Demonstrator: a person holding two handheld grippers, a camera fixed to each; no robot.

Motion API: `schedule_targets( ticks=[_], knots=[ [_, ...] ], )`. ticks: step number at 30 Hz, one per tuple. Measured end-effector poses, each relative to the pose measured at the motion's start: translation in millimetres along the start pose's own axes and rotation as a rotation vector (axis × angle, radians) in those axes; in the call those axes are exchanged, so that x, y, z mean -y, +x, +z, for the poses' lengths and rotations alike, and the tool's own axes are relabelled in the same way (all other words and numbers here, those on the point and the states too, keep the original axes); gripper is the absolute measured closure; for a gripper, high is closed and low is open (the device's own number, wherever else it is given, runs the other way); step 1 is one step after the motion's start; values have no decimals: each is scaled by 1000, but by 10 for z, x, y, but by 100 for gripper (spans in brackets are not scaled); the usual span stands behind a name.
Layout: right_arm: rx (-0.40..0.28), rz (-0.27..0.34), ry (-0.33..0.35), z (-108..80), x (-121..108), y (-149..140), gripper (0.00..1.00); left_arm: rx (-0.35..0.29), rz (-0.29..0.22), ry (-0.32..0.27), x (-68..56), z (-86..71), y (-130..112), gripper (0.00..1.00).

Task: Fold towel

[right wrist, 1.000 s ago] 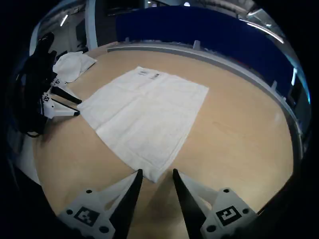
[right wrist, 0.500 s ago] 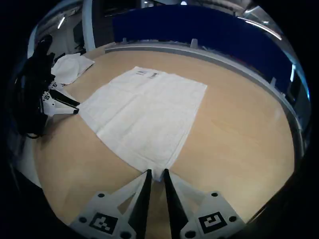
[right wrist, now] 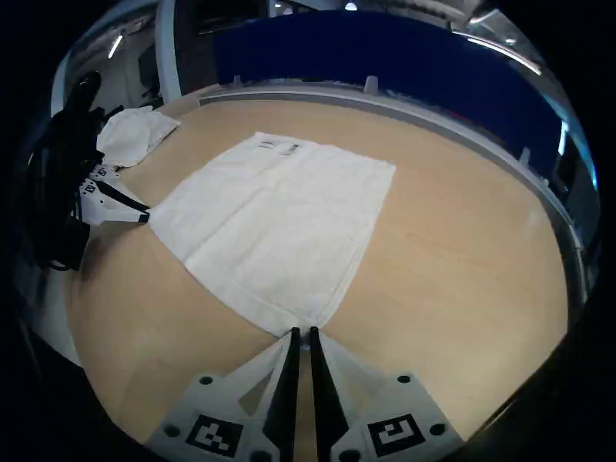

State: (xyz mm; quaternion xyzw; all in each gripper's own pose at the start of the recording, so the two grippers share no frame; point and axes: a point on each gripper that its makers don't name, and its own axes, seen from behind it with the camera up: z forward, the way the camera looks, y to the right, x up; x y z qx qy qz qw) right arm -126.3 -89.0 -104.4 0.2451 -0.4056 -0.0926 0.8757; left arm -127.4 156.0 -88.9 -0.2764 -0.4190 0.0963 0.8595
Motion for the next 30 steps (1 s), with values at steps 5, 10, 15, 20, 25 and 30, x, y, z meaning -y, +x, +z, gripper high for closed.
schedule_targets(
  ticks=[5, 10, 15, 20, 25, 30],
  knots=[
    [-4, 5, 4, -10, 4, 27, 92, -10, -8, 3, 10, -37, 20, 88],
    [-16, 7, 7, -48, 12, 103, 92, -26, -23, 5, 11, -82, 85, 88],
    [-33, 1, 14, -124, 32, 210, 93, -39, -42, 4, 10, -153, 165, 88],
    [-54, -2, 23, -233, 62, 355, 93, -53, -59, 4, 2, -252, 260, 88],
    [-81, 1, 31, -392, 102, 526, 93, -60, -65, 5, -19, -399, 326, 88],
    [-100, 5, 42, -606, 160, 646, 93, -62, -79, -1, -65, -573, 351, 88]
  ],
)
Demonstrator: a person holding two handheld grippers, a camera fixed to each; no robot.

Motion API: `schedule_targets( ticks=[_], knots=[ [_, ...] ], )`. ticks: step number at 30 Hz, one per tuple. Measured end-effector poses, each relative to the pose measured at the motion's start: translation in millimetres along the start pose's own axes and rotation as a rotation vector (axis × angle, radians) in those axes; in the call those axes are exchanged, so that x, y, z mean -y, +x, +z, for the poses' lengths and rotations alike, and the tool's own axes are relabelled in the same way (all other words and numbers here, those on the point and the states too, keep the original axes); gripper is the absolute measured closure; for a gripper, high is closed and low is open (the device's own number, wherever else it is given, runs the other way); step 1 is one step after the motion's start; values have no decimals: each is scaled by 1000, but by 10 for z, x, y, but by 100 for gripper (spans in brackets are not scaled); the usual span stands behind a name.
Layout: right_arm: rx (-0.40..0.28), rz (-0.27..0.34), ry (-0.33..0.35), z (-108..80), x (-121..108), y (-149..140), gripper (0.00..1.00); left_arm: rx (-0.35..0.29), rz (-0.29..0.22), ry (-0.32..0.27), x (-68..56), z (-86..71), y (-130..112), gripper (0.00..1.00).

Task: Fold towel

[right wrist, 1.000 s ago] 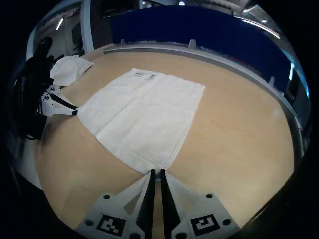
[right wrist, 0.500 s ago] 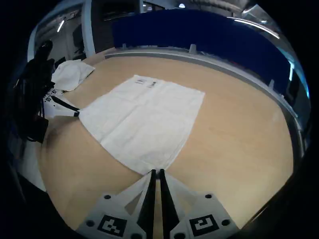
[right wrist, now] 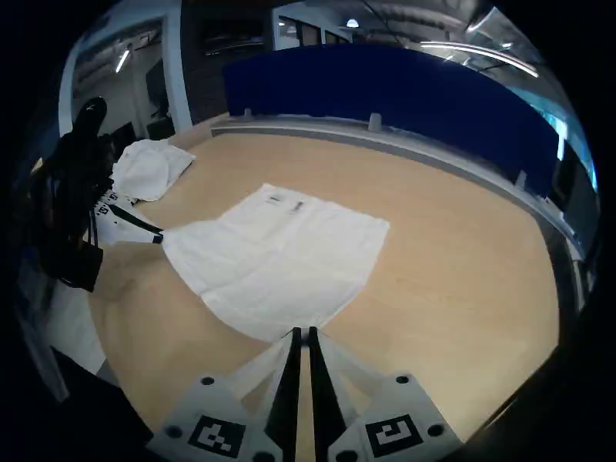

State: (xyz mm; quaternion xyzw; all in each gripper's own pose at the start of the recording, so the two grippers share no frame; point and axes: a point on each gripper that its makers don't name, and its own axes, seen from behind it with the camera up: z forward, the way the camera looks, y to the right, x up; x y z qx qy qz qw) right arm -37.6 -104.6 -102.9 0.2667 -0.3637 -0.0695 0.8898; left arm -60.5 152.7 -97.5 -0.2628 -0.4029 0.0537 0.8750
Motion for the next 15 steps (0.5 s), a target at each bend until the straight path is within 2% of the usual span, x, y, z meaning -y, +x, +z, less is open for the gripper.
schedule_targets(
  ticks=[11, 15],
  knots=[
    [14, -13, 18, -414, 142, 10, 93, 7, -47, -30, -206, -426, -51, 88],
    [17, -4, 18, -498, 171, 9, 93, 9, -53, -38, -260, -509, -75, 88]
  ],
)
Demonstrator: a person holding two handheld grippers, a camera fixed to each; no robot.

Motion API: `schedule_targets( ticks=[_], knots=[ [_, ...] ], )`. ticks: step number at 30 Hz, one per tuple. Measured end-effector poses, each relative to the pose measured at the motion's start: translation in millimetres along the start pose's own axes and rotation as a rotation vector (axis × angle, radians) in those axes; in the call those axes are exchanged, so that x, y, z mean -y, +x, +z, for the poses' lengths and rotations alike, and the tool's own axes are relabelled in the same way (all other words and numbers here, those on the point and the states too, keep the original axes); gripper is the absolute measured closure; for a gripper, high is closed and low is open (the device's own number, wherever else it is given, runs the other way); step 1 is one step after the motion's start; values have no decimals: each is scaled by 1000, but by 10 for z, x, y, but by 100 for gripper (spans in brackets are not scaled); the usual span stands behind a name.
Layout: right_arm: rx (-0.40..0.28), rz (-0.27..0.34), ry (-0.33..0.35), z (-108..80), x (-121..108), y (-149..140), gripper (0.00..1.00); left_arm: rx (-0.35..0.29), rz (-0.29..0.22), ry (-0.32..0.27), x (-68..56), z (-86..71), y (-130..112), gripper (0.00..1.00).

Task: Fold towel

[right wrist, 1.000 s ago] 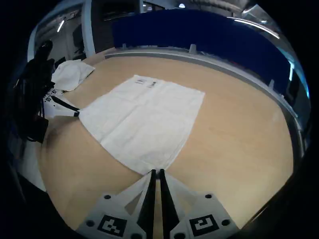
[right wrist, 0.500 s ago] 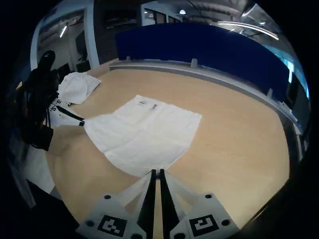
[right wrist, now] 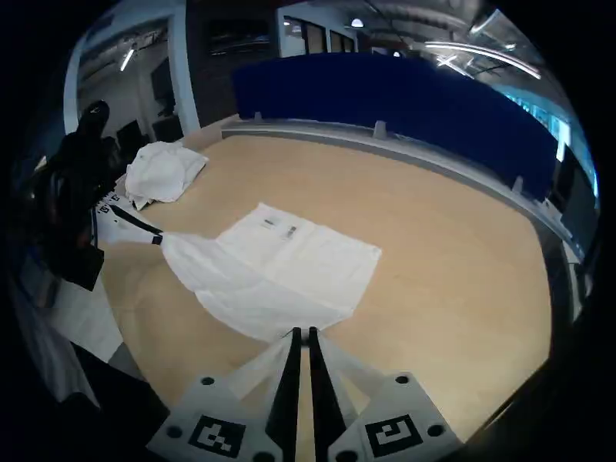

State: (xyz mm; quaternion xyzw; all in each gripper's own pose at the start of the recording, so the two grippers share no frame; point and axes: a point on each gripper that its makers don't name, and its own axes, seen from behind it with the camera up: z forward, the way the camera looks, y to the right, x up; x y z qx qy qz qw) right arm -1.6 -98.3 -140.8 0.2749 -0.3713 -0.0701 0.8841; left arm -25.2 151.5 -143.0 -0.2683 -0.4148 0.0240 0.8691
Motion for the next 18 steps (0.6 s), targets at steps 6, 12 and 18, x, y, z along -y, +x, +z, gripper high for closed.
schedule_targets(
  ticks=[6, 12, 18],
  knots=[
    [3, -1, -2, 12, 0, 22, 93, 2, -10, 1, 7, -5, 3, 88],
    [-8, -6, -7, 99, -82, 164, 93, -13, -18, 17, 104, 41, 154, 89],
    [-14, -16, -14, 275, -250, 355, 93, -23, -24, 33, 259, 179, 381, 89]
  ],
)
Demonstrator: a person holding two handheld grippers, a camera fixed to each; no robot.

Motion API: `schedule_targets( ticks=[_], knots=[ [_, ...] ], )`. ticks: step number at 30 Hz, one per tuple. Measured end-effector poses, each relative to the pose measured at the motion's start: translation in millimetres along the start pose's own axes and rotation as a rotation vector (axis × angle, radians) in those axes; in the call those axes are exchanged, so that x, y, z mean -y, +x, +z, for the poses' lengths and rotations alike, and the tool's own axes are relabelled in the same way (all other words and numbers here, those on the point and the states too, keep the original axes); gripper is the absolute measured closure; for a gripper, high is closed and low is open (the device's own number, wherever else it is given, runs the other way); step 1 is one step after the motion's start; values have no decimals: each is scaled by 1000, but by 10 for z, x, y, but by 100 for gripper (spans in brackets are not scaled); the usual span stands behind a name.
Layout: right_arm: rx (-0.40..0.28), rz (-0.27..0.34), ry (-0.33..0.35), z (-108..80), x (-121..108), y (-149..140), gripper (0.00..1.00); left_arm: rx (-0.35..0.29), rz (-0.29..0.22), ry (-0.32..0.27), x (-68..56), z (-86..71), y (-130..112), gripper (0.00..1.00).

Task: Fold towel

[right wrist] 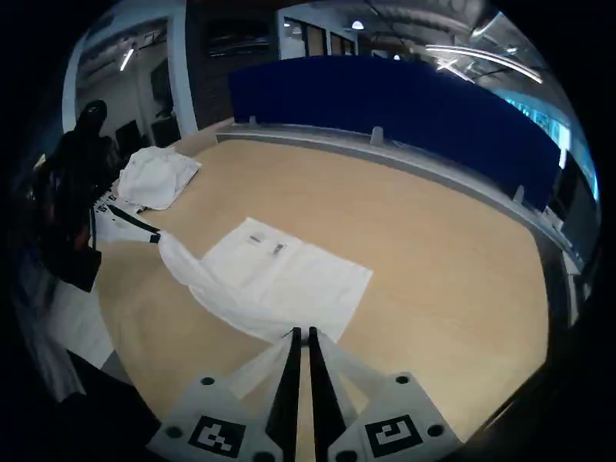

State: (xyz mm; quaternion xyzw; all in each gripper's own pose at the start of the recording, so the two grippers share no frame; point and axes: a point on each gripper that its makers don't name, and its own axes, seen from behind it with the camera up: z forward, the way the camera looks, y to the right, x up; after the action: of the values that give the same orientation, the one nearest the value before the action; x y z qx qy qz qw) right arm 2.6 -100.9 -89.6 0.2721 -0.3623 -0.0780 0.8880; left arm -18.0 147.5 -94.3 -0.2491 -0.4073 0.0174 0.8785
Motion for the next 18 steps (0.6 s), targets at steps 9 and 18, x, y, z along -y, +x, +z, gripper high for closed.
schedule_targets(
  ticks=[9, 18],
  knots=[
    [-9, -12, -21, 398, -339, 324, 93, -1, -13, 15, 254, 317, 332, 88],
    [17, -12, -23, 699, -512, 384, 93, 30, -4, 13, 412, 647, 397, 88]
  ],
)
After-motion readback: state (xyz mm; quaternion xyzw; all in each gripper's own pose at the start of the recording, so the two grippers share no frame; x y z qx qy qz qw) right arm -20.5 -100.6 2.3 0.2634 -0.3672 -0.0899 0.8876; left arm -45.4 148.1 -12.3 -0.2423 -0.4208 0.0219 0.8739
